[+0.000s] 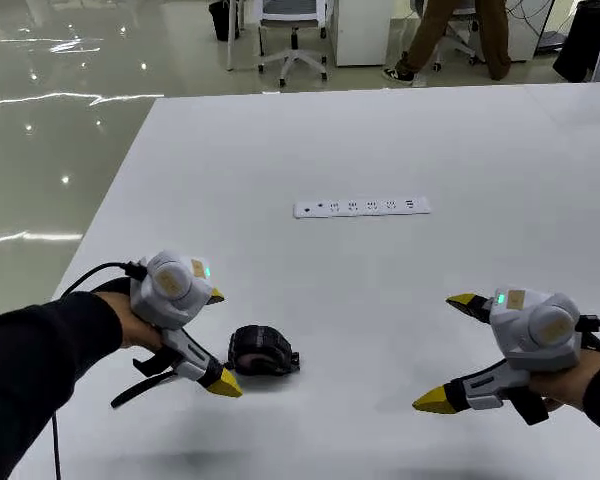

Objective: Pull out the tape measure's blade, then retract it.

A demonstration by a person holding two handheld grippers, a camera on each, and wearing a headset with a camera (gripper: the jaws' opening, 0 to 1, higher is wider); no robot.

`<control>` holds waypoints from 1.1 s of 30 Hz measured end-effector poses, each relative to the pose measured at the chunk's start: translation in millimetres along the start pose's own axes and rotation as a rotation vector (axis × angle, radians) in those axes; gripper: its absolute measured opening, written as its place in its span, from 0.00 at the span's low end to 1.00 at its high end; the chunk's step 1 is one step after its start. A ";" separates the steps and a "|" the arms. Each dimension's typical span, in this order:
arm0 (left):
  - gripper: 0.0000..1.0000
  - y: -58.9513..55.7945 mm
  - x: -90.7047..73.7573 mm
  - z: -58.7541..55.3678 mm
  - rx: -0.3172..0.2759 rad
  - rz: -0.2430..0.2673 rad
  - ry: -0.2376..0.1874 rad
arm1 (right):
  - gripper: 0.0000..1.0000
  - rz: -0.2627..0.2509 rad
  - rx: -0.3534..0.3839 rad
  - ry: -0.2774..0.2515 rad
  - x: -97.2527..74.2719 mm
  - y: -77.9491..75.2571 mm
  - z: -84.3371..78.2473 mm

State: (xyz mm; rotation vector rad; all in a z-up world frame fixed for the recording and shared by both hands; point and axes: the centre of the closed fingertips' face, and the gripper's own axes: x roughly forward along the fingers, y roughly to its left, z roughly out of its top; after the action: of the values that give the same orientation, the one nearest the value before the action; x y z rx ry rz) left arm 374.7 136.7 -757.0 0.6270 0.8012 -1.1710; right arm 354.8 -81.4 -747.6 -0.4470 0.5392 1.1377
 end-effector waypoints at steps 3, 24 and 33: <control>0.89 2.3 4.0 5.2 0.082 -0.025 0.031 | 0.99 0.031 0.010 -0.011 11.8 -0.9 7.5; 0.31 -5.5 57.1 4.8 0.201 -0.108 0.137 | 0.91 0.216 -0.126 0.097 105.8 20.2 30.3; 0.30 -1.1 56.7 4.4 0.200 -0.106 0.138 | 0.74 0.237 -0.138 0.094 133.7 21.8 40.3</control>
State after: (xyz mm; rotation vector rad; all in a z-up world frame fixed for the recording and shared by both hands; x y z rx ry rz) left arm 384.8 101.7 -800.7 0.8459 0.8482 -1.3255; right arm 384.1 47.1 -798.9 -0.5689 0.6100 1.3922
